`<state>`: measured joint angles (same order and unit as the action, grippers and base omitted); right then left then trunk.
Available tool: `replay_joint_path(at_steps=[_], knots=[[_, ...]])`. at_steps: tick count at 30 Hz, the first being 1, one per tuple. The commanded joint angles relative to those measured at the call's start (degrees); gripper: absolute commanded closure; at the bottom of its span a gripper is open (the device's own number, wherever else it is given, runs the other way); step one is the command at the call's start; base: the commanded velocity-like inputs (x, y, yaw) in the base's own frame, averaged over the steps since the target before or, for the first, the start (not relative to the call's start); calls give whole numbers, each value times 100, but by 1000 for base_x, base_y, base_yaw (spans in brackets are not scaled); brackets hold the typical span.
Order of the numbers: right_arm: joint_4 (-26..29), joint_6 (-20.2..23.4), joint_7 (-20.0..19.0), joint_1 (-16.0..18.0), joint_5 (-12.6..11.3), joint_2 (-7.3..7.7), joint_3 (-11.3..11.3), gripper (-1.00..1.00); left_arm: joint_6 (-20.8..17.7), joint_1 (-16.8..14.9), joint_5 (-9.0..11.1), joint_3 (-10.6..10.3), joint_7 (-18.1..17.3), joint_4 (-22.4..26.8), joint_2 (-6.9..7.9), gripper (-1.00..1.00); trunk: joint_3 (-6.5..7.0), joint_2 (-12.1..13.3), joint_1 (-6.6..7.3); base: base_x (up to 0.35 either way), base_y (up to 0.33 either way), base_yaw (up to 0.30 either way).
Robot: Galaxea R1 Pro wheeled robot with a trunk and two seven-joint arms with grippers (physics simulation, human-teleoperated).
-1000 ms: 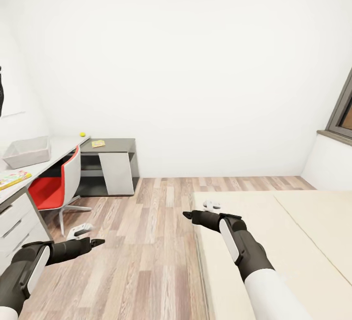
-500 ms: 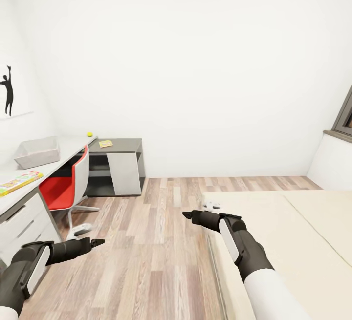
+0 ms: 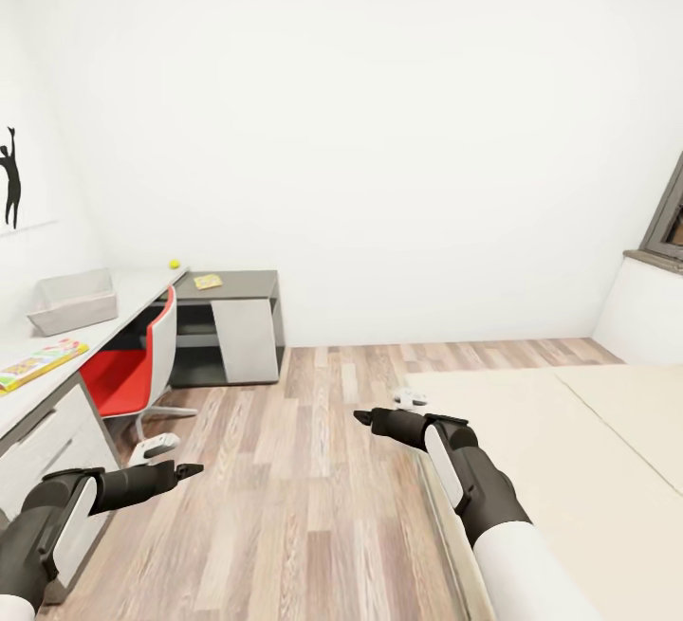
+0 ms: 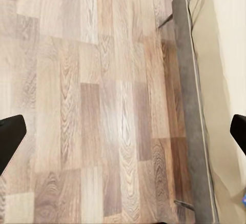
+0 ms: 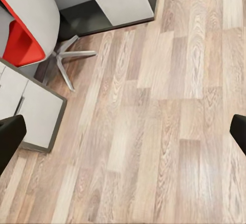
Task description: Put all the toys in the child's room - the three board games (two on the bed and one on the table), the two jigsaw puzzles on the table, and the tennis ball on the table - inside the toy box on the table in the child's room.
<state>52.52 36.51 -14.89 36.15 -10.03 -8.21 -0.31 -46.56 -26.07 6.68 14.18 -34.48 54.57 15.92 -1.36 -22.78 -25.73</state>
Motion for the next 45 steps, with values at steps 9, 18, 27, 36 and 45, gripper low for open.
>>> replay_joint_path(at_steps=[9, 18, 27, 36, 45], knots=[[3, 25, 4, 6, -29, -5, -4, -100, -47, -3, 48, 6, 11, 1, 7, -100, -14, -14, -5, 44, 278, -265], [4, 25, 4, 6, -28, -3, -4, -100, -47, -3, 49, 6, 11, 1, 12, -100, -14, -14, -5, 3, 280, -279], [5, 29, -4, 6, -26, -20, -5, -100, -47, -3, 53, 13, 11, 1, 22, -100, -14, -14, -5, 0, 281, -121], [3, 26, -5, 6, -32, -23, -12, -100, -47, -3, 53, 15, 11, 1, 25, -100, -65, -14, -5, 0, 281, -132], [2, 23, -1, 6, -34, -23, -13, -100, -40, -3, 53, 15, 11, 1, 25, -100, -112, -14, -5, 0, 221, -203]])
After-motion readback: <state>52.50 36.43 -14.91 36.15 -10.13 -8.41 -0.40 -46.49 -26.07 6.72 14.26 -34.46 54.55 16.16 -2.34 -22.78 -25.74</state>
